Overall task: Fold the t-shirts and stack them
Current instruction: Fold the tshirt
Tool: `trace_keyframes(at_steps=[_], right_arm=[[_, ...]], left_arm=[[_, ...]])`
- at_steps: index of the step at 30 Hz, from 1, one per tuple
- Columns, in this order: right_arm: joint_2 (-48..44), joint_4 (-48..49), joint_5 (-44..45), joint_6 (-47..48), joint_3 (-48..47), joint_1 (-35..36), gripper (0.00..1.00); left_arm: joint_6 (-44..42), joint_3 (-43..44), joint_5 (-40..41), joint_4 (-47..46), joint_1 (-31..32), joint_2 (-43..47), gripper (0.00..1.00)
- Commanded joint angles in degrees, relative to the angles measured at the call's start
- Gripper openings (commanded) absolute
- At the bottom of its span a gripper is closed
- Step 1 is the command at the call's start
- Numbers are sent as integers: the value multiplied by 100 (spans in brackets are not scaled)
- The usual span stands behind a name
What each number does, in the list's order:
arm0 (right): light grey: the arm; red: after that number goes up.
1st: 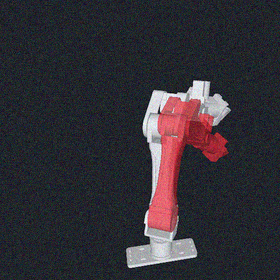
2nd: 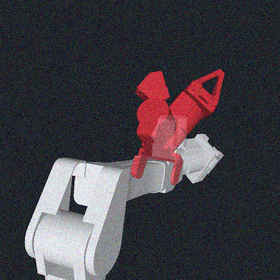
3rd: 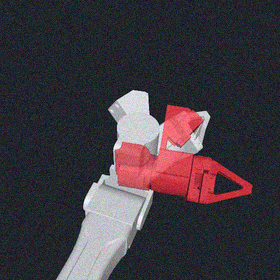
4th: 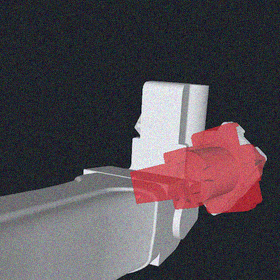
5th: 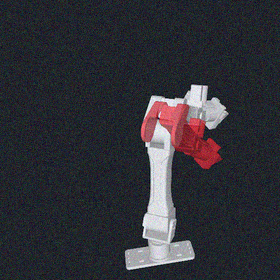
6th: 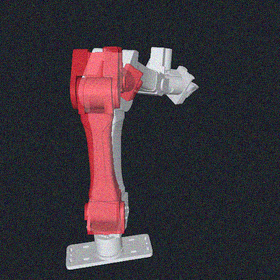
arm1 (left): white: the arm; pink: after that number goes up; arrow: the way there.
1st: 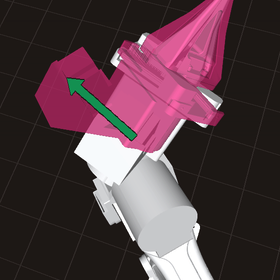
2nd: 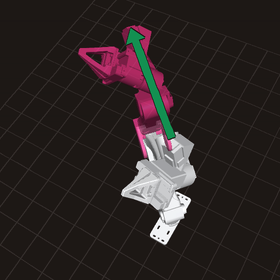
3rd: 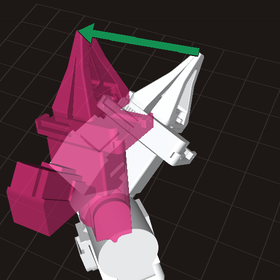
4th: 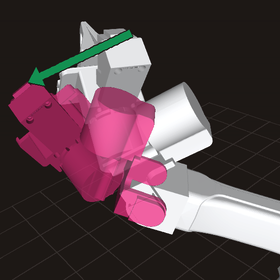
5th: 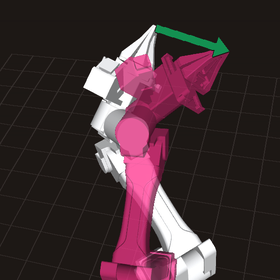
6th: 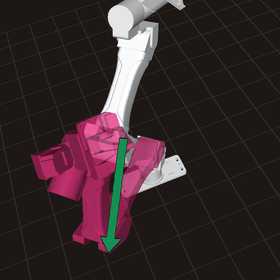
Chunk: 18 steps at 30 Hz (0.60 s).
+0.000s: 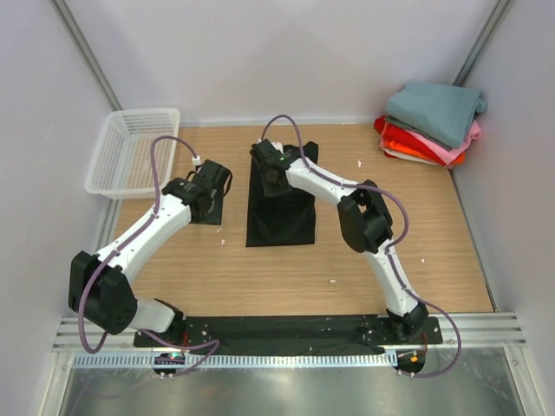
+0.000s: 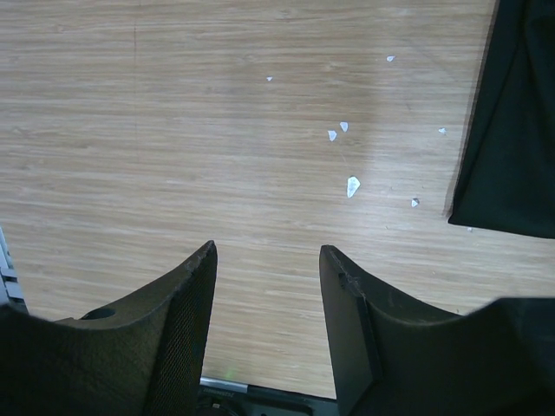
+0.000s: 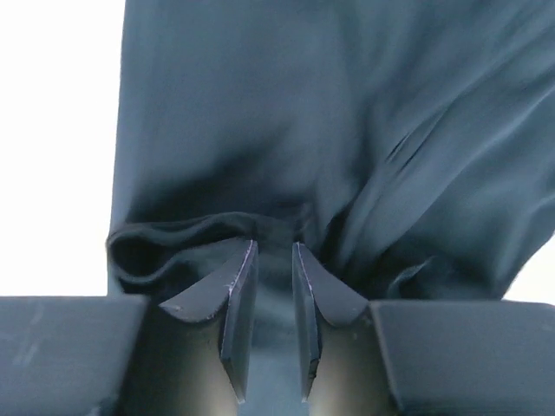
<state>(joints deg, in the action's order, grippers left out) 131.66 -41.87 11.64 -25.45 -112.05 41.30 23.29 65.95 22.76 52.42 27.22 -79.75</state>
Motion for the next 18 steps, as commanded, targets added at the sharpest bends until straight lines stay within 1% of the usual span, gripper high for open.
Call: trace_keyframes(at_steps=[1, 3, 5, 7, 8, 9, 10, 11, 14, 15, 18], right_arm=[[376, -576, 716, 321, -1282, -210, 29], [519, -760, 822, 444, -1887, -271, 29], [406, -797, 840, 506, -2022, -298, 29], [73, -578, 832, 506, -1585, -263, 30], [-295, -455, 779, 480, -1340, -237, 31], [-533, -236, 761, 462, -789, -202, 31], [-718, -156, 674, 436, -514, -105, 31], [-1042, -51, 621, 366, -24, -52, 32], [-1378, 134, 401, 243, 665, 219, 31], [-1519, 170, 366, 173, 1050, 273, 31], [-1686, 310, 322, 6, 1659, 475, 31]], left_arm=[[-44, 14, 141, -171, -42, 144, 52], [-52, 5, 158, -162, -42, 126, 52], [-35, -12, 184, -162, -42, 117, 52], [-35, -21, 193, -154, -42, 100, 52], [-35, -12, 202, -162, -42, 108, 52], [-35, -12, 193, -154, -42, 100, 52], [-35, -4, 202, -154, -42, 91, 52], [-35, 14, 202, -145, -42, 91, 52], [-26, 23, 202, -136, -50, 64, 51], [-35, 23, 211, -136, -50, 73, 51], [-17, 5, 228, -136, -59, 91, 51]])
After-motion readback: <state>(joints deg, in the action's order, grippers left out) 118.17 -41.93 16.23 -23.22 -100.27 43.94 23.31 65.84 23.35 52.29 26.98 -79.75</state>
